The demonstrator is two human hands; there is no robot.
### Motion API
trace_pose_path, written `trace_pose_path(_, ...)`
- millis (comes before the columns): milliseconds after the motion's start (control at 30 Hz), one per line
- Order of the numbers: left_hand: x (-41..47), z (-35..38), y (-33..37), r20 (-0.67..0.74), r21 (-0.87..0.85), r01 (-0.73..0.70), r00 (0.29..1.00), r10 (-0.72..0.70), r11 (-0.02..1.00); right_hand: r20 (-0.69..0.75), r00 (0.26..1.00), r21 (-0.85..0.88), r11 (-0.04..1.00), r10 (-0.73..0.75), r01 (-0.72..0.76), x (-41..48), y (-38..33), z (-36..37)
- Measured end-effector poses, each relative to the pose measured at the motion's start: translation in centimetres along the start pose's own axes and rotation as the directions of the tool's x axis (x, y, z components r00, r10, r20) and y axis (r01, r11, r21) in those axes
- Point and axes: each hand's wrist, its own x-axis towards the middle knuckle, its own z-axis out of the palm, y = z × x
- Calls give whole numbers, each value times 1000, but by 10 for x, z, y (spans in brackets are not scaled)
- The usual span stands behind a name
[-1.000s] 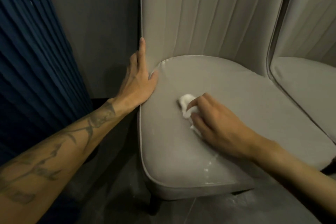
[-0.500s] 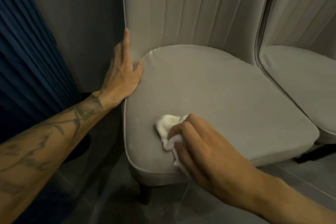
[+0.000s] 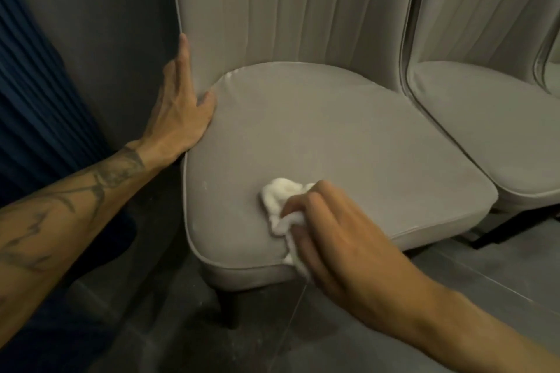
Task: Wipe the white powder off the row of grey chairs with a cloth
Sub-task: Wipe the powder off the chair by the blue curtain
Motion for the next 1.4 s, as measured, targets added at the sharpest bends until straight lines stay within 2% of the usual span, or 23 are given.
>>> trace_pose_path(167, -1, 0, -2, 3, -26, 5, 1000, -5, 1000, -168, 951, -64, 960, 260, -274, -28, 38, -23)
trace_pose_path(233, -1, 0, -2, 5, -23, 1, 1000, -1, 1000, -190, 951, -30, 966, 246, -256, -22, 21, -6)
trace_pose_path(300, 0, 0, -1, 4, -13, 2, 1000, -2, 1000, -122, 973, 41, 980, 197, -194, -6, -8, 14)
trace_pose_path(400, 0, 0, 2, 8, -7, -3, 1000, 3, 1000, -26, 1000, -54, 999, 6, -7, 11, -25, 24)
trace_pose_path(467, 0, 0, 2, 6, 0, 1, 1000, -1, 1000, -13, 1000, -17, 1000, -13, 13, 7, -14, 10)
trace_pose_path(500, -1, 0, 1, 6, 2, 3, 1000, -3, 1000, -34, 999, -4, 1000, 5, -5, -2, -4, 3)
trace_pose_path(600, -1, 0, 0, 8, -2, 3, 1000, -3, 1000, -119, 976, -1, 983, 184, -186, -35, 25, -20)
trace_pose_path(667, -1, 0, 0, 8, 3, 1, 1000, -1, 1000, -166, 958, -22, 970, 233, -240, -42, 25, -15)
trace_pose_path(767, -1, -1, -1, 9, 20, -5, 1000, 5, 1000, -171, 971, 36, 986, 164, -161, -19, -11, 17)
trace_pose_path(900, 0, -1, 0, 11, 39, -19, 1000, 19, 999, -2, 995, -37, 994, -101, 100, 14, -42, 29)
trace_pose_path(967, 0, -2, -1, 11, 48, -21, 1000, 21, 999, -30, 994, 12, 994, -105, 106, 16, -26, 17)
trace_pose_path(1033, 0, -2, -3, 8, 51, -13, 1000, 13, 999, -111, 994, -11, 1000, -17, 16, 15, -4, 7)
trace_pose_path(1100, 0, -1, -4, 4, 51, -17, 1000, 17, 999, -121, 992, -32, 998, 42, -46, 17, -1, 6)
trace_pose_path(1133, 1, -1, -4, 1, 54, -25, 1000, 25, 998, -100, 995, -43, 999, 23, -27, 21, -9, 10)
trace_pose_path(1200, 1, 0, -5, -3, 65, -40, 999, 40, 997, 40, 992, -36, 992, -116, 117, 29, -34, 23)
trace_pose_path(1267, 2, -1, -4, -1, 76, -37, 999, 37, 996, 165, 952, 14, 966, -256, 257, 40, -47, 28)
trace_pose_path(1333, 3, 0, -3, -5, 89, -35, 999, 35, 995, 119, 952, 43, 959, -284, 280, 61, -32, 24)
trace_pose_path(1400, 3, 0, -4, -16, 98, -35, 999, 37, 995, 46, 981, 28, 982, -190, 189, 97, -3, 24)
